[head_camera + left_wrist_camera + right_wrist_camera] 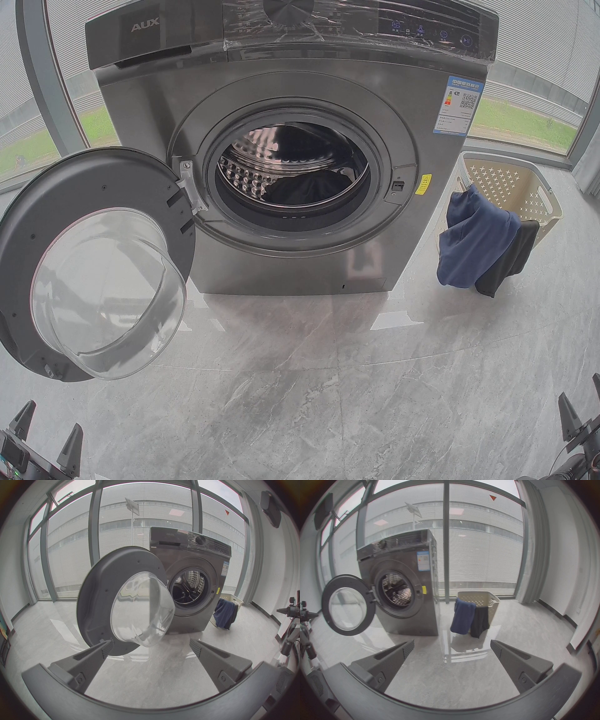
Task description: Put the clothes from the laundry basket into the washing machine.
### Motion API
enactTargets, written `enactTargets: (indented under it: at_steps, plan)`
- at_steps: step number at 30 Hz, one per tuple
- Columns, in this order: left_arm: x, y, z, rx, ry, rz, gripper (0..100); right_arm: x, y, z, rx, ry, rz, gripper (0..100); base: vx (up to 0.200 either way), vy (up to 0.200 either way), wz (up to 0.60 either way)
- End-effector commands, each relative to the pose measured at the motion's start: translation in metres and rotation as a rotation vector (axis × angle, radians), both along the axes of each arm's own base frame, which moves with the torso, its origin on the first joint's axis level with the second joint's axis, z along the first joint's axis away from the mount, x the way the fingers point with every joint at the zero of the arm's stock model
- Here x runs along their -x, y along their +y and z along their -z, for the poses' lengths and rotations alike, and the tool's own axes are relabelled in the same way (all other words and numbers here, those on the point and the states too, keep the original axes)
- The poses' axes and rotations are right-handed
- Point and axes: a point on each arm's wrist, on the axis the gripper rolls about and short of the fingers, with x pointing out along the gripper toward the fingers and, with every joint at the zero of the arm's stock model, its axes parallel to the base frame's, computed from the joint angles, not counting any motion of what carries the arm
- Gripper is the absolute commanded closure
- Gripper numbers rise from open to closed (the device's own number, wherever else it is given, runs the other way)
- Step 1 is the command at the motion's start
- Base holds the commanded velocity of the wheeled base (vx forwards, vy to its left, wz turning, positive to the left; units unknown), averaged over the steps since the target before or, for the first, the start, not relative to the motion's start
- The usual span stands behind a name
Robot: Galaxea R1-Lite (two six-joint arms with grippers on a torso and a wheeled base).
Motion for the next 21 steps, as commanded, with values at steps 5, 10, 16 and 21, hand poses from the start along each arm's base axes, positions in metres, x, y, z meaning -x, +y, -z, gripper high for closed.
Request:
enactTargets:
  at_steps: [5, 10, 16, 21]
  plan:
    - [0.008, -0.0013, 0.0113, -0.032, -0.051, -0.03, 0, 0.0115, 0.0012, 0.0114, 0.021, -0.043, 0.08, 0, 0.0, 0.0, 0.0]
    - [0.0081, -0.0012, 0.0107, -0.024, -0.054, -0.032, 0, 0.0102, 0.0039, 0.0163, -0.009, -0.024, -0.047, 0, 0.0, -0.08, 0.0]
    - [0.0081, -0.0012, 0.0107, -0.012, -0.054, -0.035, 0, 0.0102, 0.0038, 0.0164, -0.005, -0.022, -0.044, 0, 0.0, -0.2, 0.0]
    - [0.008, -0.0011, 0.0106, -0.005, -0.052, -0.037, 0, 0.0102, 0.0038, 0.0164, -0.005, -0.022, -0.044, 0, 0.0, -0.2, 0.0]
